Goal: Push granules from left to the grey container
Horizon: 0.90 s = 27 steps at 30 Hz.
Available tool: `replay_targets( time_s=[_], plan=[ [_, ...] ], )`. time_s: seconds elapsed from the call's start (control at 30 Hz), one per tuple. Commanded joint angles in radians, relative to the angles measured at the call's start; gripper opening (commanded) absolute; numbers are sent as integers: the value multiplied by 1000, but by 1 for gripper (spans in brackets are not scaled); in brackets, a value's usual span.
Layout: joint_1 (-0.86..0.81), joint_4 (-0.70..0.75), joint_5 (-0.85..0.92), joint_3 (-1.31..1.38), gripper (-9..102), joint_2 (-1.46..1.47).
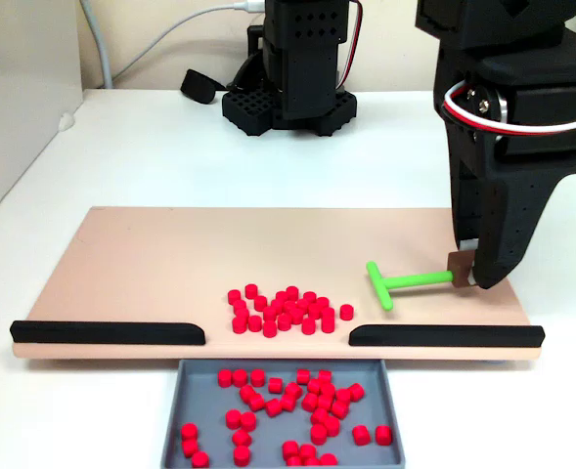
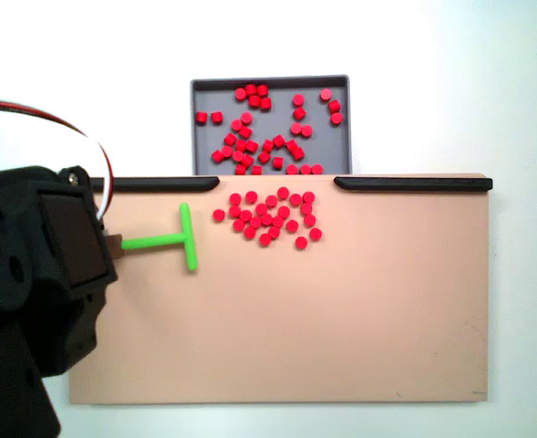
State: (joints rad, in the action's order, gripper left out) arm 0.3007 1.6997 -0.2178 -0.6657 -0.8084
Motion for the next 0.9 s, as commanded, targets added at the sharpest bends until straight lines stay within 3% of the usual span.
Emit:
replay_targets(
  time_s=[0.0, 0.87],
  plan=[
    [-11, 3, 0, 32, 0, -5],
    [-23, 0, 11, 66, 0, 37]
  ],
)
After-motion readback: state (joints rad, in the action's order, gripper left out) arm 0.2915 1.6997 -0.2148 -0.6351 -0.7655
